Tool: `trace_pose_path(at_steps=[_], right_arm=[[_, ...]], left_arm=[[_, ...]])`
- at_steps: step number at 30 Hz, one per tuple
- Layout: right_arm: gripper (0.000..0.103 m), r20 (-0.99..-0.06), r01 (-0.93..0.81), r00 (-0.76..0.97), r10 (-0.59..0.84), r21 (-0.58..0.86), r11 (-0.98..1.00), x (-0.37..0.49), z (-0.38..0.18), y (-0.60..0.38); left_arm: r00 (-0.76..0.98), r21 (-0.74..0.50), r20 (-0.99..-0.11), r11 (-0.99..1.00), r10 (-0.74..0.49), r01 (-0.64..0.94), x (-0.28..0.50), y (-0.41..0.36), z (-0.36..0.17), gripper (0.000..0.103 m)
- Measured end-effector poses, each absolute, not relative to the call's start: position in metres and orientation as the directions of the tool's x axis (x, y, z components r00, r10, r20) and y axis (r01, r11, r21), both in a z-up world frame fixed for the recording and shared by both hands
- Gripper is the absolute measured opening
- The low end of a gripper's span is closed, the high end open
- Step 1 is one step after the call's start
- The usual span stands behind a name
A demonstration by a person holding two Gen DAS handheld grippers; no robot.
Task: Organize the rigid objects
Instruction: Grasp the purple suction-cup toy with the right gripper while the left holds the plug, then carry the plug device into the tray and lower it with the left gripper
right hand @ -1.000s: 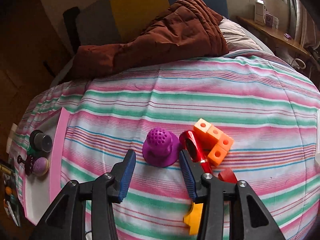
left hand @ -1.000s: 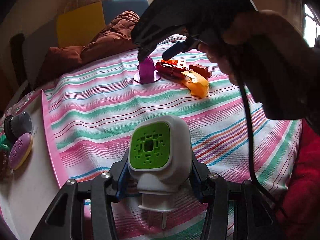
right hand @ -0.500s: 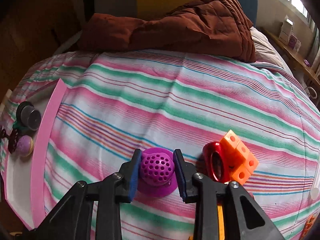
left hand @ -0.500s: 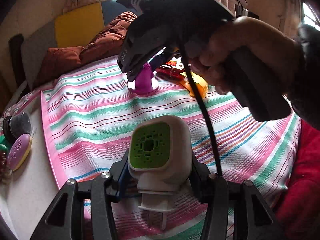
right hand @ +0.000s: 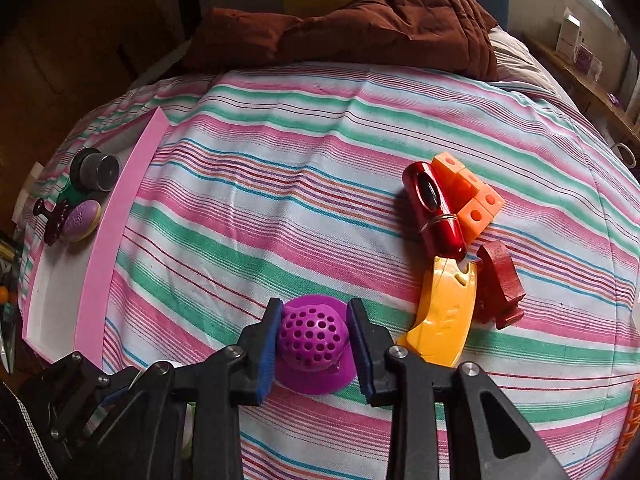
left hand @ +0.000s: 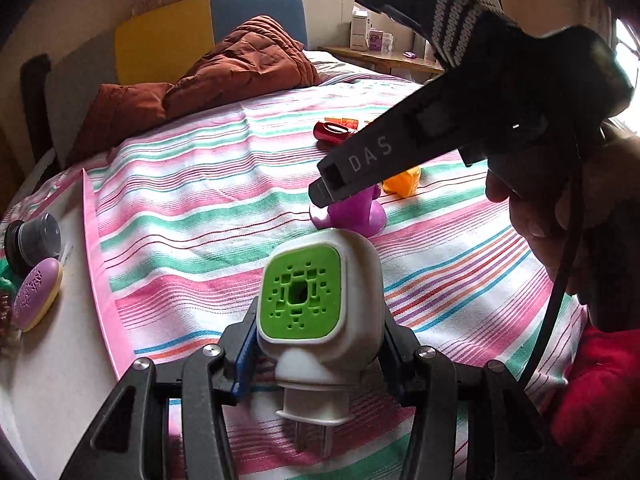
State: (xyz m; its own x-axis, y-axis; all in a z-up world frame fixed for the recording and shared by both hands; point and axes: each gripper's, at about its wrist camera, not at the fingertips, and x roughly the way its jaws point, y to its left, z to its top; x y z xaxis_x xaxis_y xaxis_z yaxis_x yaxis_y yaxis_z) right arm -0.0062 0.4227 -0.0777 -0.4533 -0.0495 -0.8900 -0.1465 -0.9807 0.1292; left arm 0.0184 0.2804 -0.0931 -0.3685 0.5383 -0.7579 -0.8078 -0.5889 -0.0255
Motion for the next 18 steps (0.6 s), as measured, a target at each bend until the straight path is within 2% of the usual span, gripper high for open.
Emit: trace_pose_path(at_steps=[4,10,18], right_arm=[[0.032,-0.895,-0.139,-0.442,-0.063,0.137,-0.981,-0.009,-0.083,0.425],[0.032,-0.893,-0.143,-0.450,-0.028,0.103,-0.984,-0.010,-0.086,0.424],[0.032,-0.891,-0.138,-0.453,-0.011,0.083,-0.987,-0.011,-0.088,0.424]], left_arm=[[-0.369,-0.020,-0.766,-0.593,0.526,-0.805,0.020,0.280,-0.092,0.052],[-0.340,-0.072,-0.783,-0.620,0.520,-0.782,0.017,0.275,-0.082,0.051],[-0.392,-0.061,-0.738,-0.633,0.549,-0.772,0.031,0.265,-0.040,0.051]])
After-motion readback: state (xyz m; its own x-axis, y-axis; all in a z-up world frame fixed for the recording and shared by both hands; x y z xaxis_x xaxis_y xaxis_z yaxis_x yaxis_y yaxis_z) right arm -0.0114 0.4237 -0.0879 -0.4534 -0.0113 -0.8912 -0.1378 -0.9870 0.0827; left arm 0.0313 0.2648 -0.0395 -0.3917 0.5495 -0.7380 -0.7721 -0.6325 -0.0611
